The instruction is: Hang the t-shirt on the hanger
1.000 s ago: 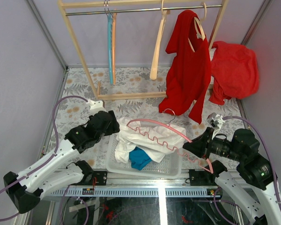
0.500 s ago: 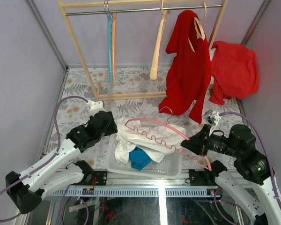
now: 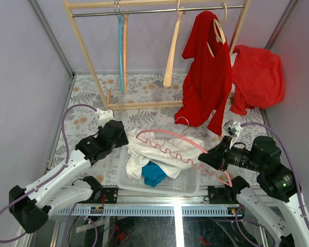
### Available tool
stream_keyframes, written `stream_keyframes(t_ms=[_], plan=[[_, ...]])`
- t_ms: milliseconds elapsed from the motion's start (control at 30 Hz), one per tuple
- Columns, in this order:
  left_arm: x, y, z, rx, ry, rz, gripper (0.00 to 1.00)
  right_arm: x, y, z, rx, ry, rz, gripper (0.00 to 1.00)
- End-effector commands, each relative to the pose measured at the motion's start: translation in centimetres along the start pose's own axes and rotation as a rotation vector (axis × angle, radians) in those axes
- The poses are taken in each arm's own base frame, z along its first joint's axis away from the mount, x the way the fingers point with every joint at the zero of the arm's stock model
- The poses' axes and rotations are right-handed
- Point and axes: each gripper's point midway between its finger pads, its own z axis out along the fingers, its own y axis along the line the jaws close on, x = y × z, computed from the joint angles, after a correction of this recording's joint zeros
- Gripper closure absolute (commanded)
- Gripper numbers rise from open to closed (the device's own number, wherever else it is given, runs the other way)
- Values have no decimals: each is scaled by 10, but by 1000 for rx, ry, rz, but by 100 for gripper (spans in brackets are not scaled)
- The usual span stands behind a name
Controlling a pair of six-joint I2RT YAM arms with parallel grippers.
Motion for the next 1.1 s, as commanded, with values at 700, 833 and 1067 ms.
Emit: stream_keyframes(t_ms=[700,833,1067], plan=[[-52,-56,-23,194,-58,0,100,-26,14,11,-94,-23,-41,100],[-57,-64,-29,219,-54,14,100,-36,12,14,-81,-21,-52,100],[-61,-74,-38,250,-48,31,100,-54,12,16,-58,-34,-84,100]])
